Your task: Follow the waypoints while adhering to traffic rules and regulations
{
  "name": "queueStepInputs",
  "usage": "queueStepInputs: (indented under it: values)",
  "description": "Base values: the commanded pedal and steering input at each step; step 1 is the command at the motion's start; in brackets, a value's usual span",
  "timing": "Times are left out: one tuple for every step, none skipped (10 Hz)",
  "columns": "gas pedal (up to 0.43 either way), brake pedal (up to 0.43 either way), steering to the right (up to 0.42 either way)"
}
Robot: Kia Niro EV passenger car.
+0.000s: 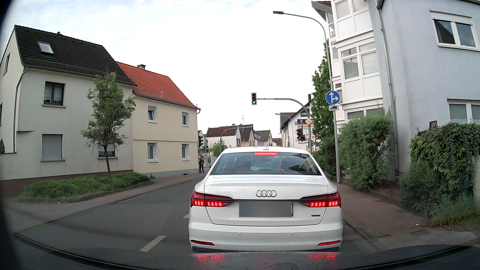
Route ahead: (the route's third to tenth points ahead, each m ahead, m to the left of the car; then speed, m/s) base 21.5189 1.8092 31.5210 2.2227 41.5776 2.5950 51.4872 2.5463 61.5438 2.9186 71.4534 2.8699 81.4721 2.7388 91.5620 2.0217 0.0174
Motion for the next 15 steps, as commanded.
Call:
queueStepInputs:
  values:
    - [0.000,0.250,-0.004]
    - [0.000,0.250,-0.004]
    - [0.000,0.250,-0.004]
    - [0.000,0.250,-0.004]
    - [0.000,0.250,-0.004]
    - [0.000,0.250,-0.004]
    - [0.000,0.250,-0.004]
    - [0.000,0.250,-0.004]
    - [0.000,0.250,-0.004]
    - [0.000,0.250,-0.004]
    - [0.000,0.250,-0.004]
    - [0.000,0.250,-0.004]
    - [0.000,0.250,-0.004]
    - [0.000,0.250,-0.004]
    - [0.000,0.250,-0.004]
